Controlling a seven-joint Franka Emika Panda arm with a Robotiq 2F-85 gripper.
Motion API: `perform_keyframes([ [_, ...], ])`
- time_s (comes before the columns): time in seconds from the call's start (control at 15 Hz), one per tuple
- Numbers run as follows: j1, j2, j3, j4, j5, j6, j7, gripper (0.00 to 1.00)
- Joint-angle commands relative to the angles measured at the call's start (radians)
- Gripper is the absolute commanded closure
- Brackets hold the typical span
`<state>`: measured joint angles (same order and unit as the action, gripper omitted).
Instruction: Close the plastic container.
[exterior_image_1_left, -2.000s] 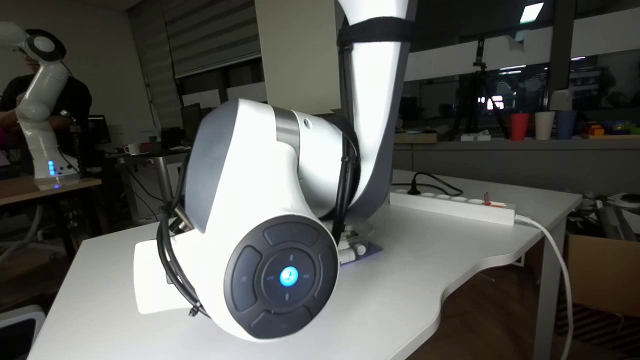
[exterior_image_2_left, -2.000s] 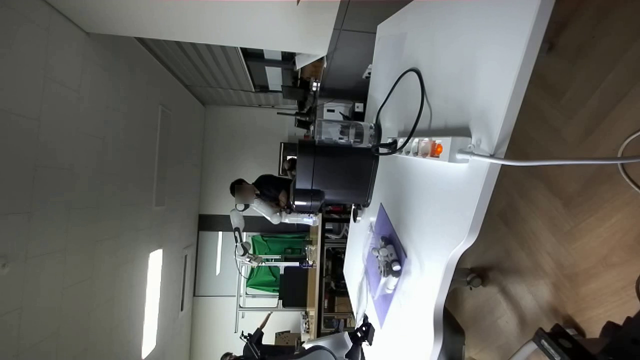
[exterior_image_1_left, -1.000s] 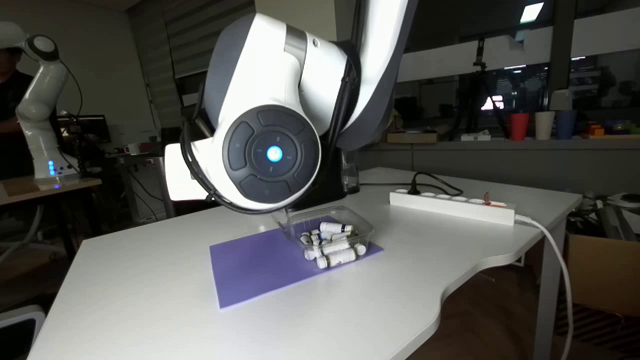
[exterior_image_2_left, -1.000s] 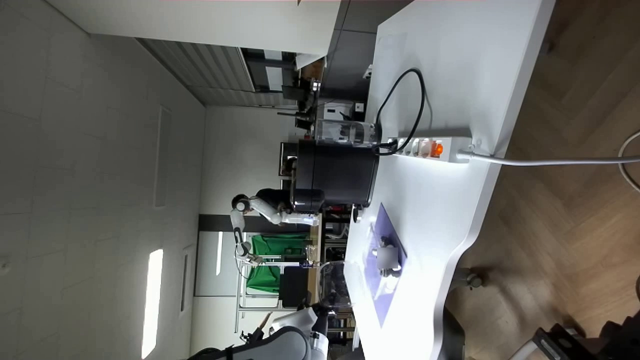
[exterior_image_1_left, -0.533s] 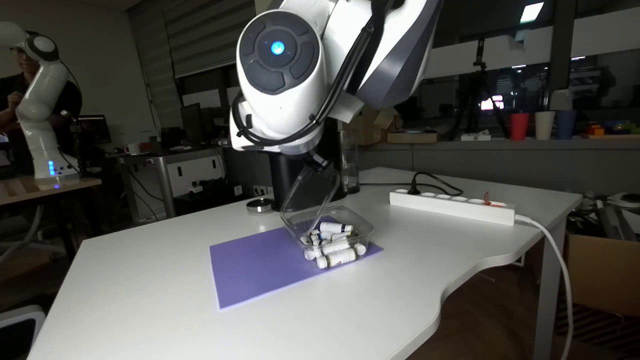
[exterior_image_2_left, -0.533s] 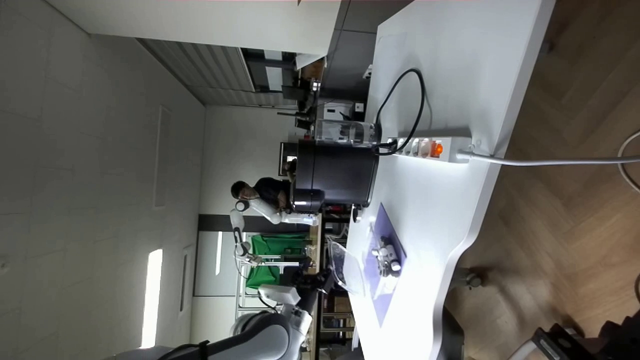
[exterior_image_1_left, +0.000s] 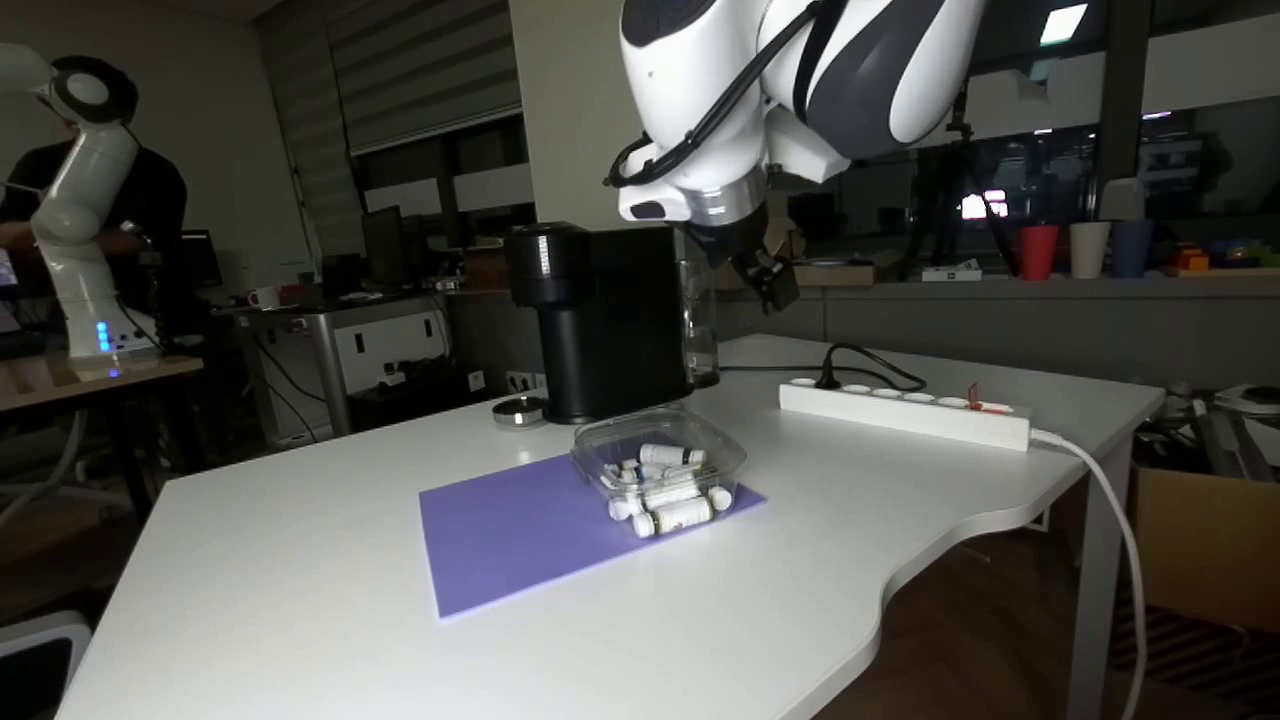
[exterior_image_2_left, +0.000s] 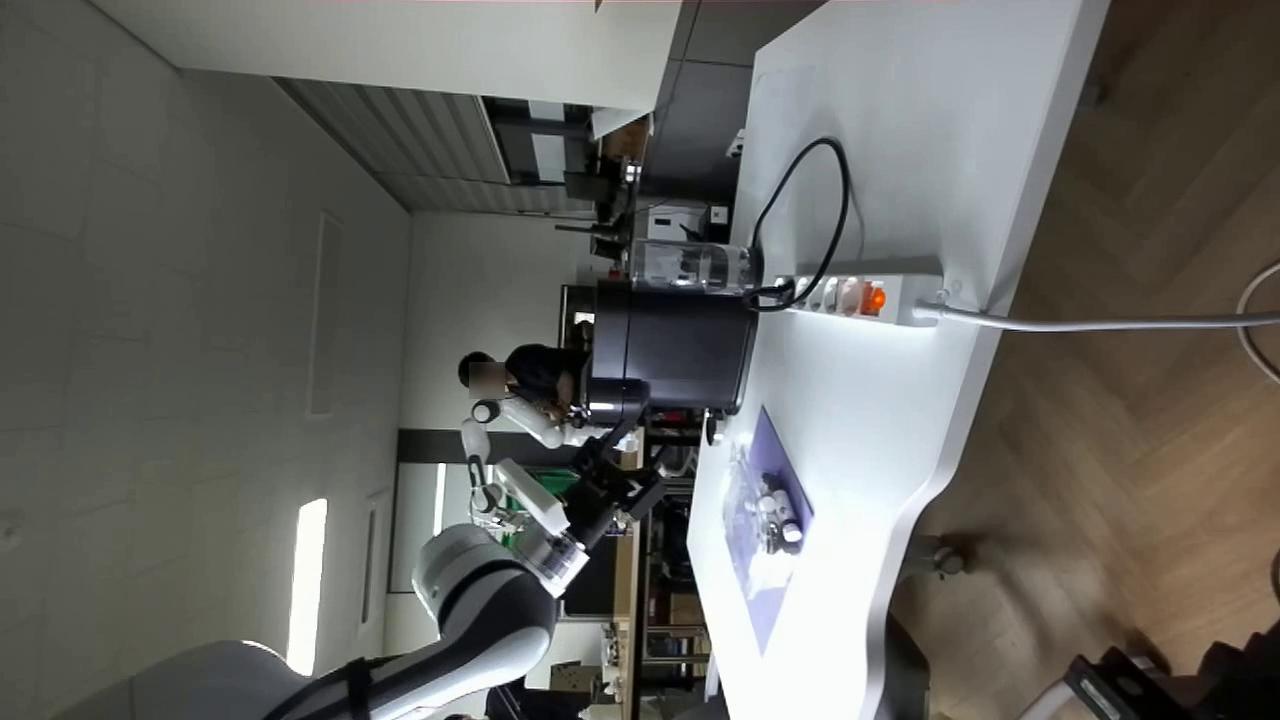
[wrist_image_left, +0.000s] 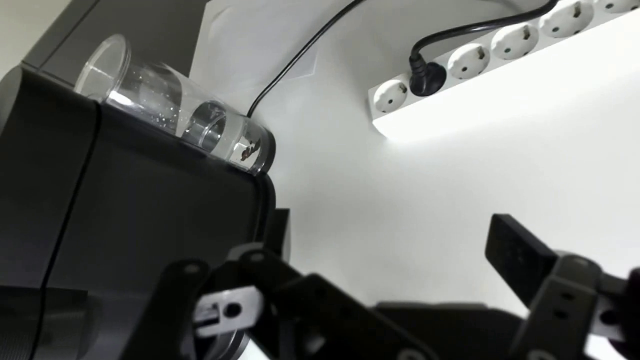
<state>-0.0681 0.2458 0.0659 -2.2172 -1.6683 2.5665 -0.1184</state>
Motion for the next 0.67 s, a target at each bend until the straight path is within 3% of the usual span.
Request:
perform_keyframes([
  [0.0, -0.03, -0.079, -0.021, -0.029, 0.278, 0.136, -0.186, 0.0],
  [0.27, -0.196, -0.094, 0.132, -0.089, 0.661, 0.231, -0.453, 0.0],
  [0.33, -0.073, -0.072, 0.014, -0.047, 0.573, 0.205, -0.391, 0.0],
  [0.4, -0.092, -0.072, 0.034, -0.059, 0.637, 0.218, -0.438, 0.0],
  [0.6, -0.109, -0.073, 0.049, -0.074, 0.668, 0.231, -0.455, 0.0],
])
